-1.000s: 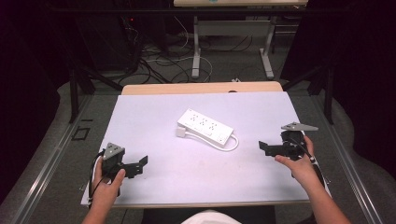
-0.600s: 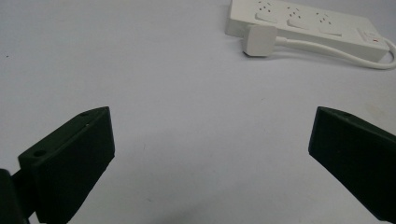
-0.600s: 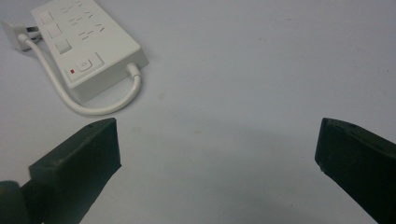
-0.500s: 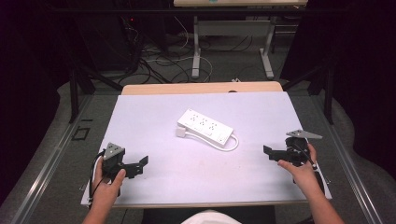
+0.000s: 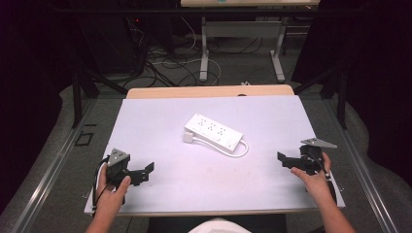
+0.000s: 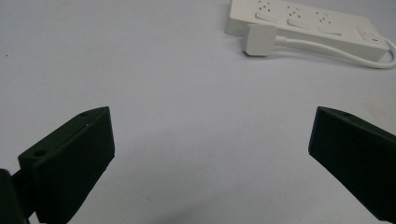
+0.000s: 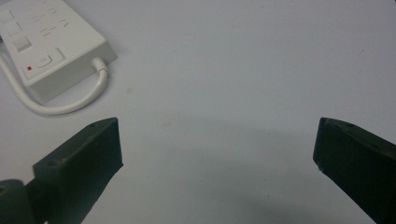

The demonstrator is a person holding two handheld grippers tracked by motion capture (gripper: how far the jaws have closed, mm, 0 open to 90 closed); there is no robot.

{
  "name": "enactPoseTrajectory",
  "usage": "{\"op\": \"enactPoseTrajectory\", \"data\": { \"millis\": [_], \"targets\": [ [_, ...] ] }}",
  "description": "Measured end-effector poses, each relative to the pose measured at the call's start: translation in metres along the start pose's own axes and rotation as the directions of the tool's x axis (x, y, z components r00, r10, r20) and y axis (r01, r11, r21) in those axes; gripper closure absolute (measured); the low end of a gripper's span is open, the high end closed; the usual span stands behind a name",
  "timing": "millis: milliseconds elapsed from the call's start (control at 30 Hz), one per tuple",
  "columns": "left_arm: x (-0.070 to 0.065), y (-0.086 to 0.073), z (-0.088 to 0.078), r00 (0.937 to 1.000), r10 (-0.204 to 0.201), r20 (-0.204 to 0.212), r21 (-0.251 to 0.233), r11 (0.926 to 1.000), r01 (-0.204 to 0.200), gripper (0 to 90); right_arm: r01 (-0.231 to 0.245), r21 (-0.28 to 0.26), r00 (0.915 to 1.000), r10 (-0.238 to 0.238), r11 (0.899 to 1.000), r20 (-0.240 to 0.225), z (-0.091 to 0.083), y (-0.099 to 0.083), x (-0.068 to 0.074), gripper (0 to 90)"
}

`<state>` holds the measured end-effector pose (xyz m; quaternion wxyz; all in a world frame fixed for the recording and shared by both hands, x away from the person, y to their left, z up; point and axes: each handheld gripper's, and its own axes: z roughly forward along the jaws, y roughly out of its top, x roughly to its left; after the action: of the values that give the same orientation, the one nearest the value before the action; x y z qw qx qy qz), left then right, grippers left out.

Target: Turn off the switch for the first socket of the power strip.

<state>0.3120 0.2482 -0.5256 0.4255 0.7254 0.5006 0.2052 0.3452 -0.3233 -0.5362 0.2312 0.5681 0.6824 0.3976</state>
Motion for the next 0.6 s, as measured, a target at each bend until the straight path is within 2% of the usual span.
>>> {"op": "enactPoseTrajectory", "data": {
  "millis": [367, 400, 600],
  "targets": [
    [0.0002, 0.0003, -0.0006, 1.0000, 0.005, 0.000, 0.004, 1.0000, -0.005, 0.1, -0.031, 0.007, 0.9994, 0.031, 0.999, 0.013, 0.0052, -0.0070, -0.0052, 0.9],
    [0.0003, 0.0002, -0.0005, 1.0000, 0.005, 0.000, 0.003, 1.0000, -0.005, 0.1, -0.019, 0.005, 0.9998, 0.018, 1.000, 0.012, 0.0060, -0.0076, -0.0066, 0.9],
    [0.0000, 0.0002, -0.0005, 1.0000, 0.004, -0.002, 0.000, 1.0000, -0.004, 0.2, -0.020, 0.017, 0.9998, 0.020, 1.000, 0.010, 0.0087, -0.0097, -0.0070, 0.9]
  ]
}}
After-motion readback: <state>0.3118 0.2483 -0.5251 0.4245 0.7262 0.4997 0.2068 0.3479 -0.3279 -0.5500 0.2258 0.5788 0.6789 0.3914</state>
